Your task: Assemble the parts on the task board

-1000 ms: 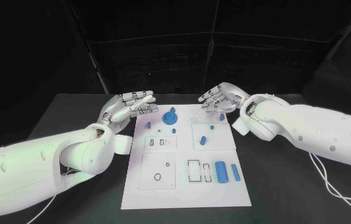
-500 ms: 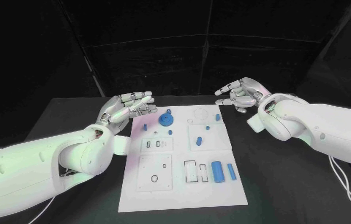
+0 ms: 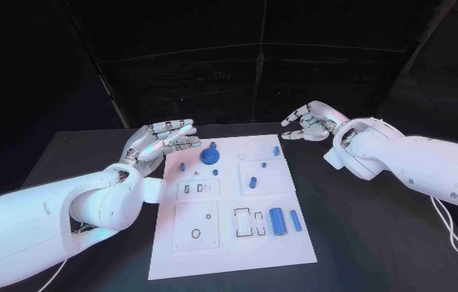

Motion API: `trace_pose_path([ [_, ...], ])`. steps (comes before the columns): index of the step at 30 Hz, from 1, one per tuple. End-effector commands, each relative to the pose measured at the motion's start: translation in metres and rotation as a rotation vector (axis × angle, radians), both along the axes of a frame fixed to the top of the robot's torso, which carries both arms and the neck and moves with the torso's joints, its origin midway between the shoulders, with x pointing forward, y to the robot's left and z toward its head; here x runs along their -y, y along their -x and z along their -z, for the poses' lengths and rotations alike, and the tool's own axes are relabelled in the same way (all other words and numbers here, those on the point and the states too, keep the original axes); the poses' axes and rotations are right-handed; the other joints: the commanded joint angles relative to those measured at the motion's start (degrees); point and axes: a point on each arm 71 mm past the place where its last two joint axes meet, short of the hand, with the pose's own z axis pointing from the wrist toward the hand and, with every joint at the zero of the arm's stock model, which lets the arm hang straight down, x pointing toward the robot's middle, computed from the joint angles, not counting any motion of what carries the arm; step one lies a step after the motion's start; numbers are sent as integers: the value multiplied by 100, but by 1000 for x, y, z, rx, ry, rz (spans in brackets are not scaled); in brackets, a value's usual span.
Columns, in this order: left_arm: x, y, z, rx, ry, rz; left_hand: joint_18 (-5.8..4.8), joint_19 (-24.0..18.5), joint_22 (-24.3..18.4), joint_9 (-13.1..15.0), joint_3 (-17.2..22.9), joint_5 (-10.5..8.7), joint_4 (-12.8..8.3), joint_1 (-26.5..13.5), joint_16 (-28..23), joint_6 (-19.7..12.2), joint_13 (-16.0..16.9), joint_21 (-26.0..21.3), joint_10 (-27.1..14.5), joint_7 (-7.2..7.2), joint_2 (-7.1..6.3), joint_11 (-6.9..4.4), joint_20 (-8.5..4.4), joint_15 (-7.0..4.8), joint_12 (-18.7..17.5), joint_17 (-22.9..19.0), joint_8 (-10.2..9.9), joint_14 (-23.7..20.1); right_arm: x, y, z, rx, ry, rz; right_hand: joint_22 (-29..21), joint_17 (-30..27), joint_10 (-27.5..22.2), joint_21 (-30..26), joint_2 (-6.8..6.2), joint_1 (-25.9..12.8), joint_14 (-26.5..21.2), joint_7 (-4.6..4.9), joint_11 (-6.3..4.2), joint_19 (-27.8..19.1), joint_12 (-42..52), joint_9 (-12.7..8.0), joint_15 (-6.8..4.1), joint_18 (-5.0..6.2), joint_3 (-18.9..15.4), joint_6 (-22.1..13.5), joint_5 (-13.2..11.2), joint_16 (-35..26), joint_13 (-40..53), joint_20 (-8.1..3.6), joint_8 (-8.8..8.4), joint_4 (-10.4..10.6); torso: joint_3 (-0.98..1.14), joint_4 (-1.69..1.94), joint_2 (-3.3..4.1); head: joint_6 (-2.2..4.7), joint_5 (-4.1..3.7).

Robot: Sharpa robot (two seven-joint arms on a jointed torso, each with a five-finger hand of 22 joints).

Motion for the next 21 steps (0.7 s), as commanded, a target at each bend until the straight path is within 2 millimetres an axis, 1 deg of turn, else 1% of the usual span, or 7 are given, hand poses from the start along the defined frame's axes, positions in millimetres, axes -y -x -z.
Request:
trace_pose_path([
  [1, 2, 0, -1, 6, 9, 17, 3, 8, -5, -7, 2, 0, -46, -9, -37, 15, -7, -35, -15, 244, 45, 23, 22, 28, -39, -7, -28, -25, -1, 0, 4, 10, 140, -23, 569, 150, 256, 49, 75, -6, 327, -1, 40, 236, -96, -13, 34, -122, -44, -78, -65, 24, 1059, 34, -16, 15, -12, 7, 1, -10, -40],
  [4, 2, 0, -1, 5, 9, 17, 3, 8, -5, -7, 2, 0, -46, -9, -37, 15, -7, -35, -15, 244, 45, 23, 22, 28, -39, -7, -28, -25, -2, 1, 8, 7, 196, -40, 605, 155, 285, 69, 85, -9, 327, 9, 48, 247, -70, -18, 41, -128, -64, -125, -118, 27, 1096, 41, -39, 24, -9, 7, 2, -18, -52],
  [7, 3, -1, -1, 5, 9, 18, 3, 8, -5, -7, 2, 0, -46, -9, -37, 15, -7, -35, -15, 244, 45, 23, 22, 28, -39, -7, -28, -25, -4, 2, 16, -2, 234, -53, 624, 156, 306, 82, 94, -1, 327, 23, 62, 248, -53, -25, 53, -130, -96, -212, -208, 27, 1119, 54, -95, 34, -17, 3, -3, -25, -50],
  [11, 3, 0, -1, 5, 10, 21, 3, 8, -5, -7, 2, 0, -46, -9, -37, 15, -7, -35, -15, 244, 45, 23, 22, 28, -39, -7, -28, -25, -8, 2, 27, -19, 255, -62, 635, 159, 313, 93, 99, 31, 327, 35, 78, 242, -51, -30, 67, -130, -153, -421, -341, 29, 1127, 72, -226, 48, -18, 16, 1, -35, -54],
  [15, 3, 0, -1, 4, 11, 22, 3, 8, -5, -7, 2, 0, -46, -9, -37, 15, -7, -35, -15, 244, 45, 23, 22, 28, -39, -7, -28, -25, -12, 2, 38, -37, 264, -62, 644, 159, 305, 101, 88, 54, 327, 66, 102, 235, -62, -31, 89, -131, -244, -665, -544, 29, 1118, 94, -379, 109, -17, 26, 1, -39, -50],
  [16, 3, 0, -1, 4, 11, 22, 3, 8, -5, -7, 2, 0, -46, -9, -37, 15, -7, -35, -15, 244, 45, 23, 22, 28, -39, -7, -28, -25, -13, 1, 40, -38, 264, -59, 645, 160, 304, 103, 86, 60, 326, 73, 108, 234, -63, -30, 94, -131, -259, -692, -567, 29, 1117, 98, -396, 125, -22, 29, 1, -40, -49],
  [21, 3, 0, -1, 4, 10, 21, 3, 8, -5, -7, 2, 0, -46, -9, -37, 15, -7, -35, -15, 244, 45, 23, 22, 28, -39, -7, -28, -25, -17, -2, 46, -35, 262, -47, 649, 162, 311, 106, 100, 71, 327, 91, 123, 232, -58, -26, 107, -131, -290, -742, -602, 30, 1126, 110, -430, 174, -25, 26, 0, -57, -26],
])
